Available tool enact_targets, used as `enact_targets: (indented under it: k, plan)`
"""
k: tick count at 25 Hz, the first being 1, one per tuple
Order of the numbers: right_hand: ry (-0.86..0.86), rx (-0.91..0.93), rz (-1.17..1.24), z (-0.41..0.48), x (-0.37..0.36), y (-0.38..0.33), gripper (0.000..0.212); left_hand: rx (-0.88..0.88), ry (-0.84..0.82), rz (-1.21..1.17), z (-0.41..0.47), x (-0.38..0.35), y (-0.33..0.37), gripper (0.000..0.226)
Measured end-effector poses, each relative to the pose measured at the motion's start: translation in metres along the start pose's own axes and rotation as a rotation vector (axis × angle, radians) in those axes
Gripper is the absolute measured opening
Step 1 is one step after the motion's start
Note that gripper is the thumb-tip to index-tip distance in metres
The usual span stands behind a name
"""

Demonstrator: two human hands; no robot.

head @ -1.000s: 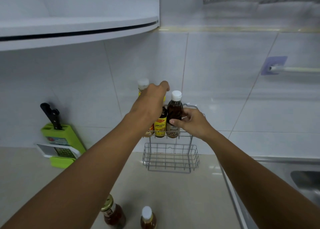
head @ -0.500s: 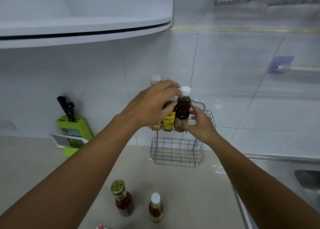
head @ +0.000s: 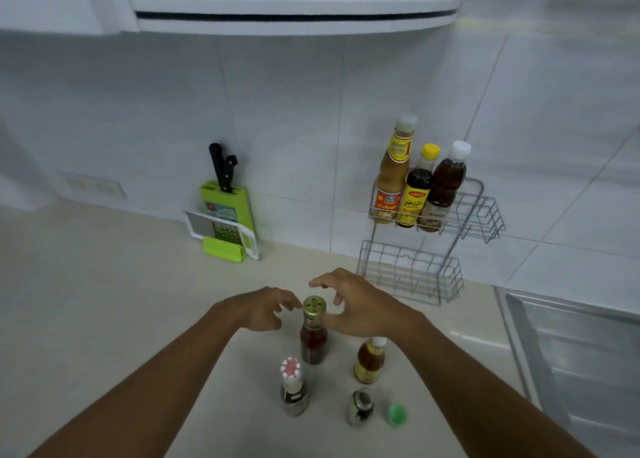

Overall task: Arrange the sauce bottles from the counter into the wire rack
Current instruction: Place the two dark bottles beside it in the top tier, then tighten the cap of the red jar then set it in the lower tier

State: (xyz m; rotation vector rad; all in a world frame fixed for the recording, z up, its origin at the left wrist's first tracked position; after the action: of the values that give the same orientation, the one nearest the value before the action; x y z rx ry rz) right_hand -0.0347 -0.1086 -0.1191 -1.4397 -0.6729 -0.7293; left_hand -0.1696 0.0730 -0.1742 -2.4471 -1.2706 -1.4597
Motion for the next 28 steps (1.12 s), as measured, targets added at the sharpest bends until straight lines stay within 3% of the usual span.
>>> enact_targets:
  k: [3,6,11,13,16,20,23,26,28]
  plan:
    - [-0.005,-0.09,-0.088,0.01,-0.021,0.0,0.058,0.025,-0.084,-0.141,0.014,-0.049,-0.012,0.065]
    - [0.041,-0.122,-0.117,0.016,-0.026,0.002,0.057,-0.002,-0.018,-0.416,0.023,-0.074,-0.01,0.065]
    - [-0.057,-0.058,-0.224,0.025,-0.029,-0.012,0.046,-0.114,0.031,-0.734,0.028,-0.098,0.005,0.029]
    - [-0.12,0.029,-0.345,0.025,-0.023,-0.017,0.037,-0.164,-0.022,-0.708,0.035,-0.094,0.009,0.023]
    - [-0.131,0.081,-0.343,0.019,0.003,-0.007,0.048,-0.186,-0.03,-0.588,0.046,-0.07,0.012,0.021]
    - [0.005,0.103,-0.258,0.011,0.053,-0.008,0.046,-0.243,-0.054,-0.463,0.044,-0.017,0.022,0.016]
    - [0.063,0.139,-0.206,0.014,0.087,-0.023,0.043,-0.325,-0.223,-0.498,0.024,0.021,0.046,0.01]
    - [0.074,0.218,-0.096,0.018,0.119,-0.038,0.043,-0.408,-0.515,-0.59,0.0,0.047,0.064,0.01]
    - [0.059,0.193,-0.07,0.015,0.139,-0.044,0.037,-0.442,-0.556,-0.571,-0.012,0.06,0.075,0.013]
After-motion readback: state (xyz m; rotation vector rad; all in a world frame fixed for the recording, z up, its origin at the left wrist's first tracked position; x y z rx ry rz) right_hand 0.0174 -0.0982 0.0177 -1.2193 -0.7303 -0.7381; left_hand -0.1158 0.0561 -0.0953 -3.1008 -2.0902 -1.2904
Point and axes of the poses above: each hand's wrist, its own z-axis towards the middle knuckle, its own x-axis out of the back of the hand, y = z × x, the point moved 2 cm from there along z, towards the middle knuckle, and after that the axes turned 15 degrees about x, right-handed, at the moved point
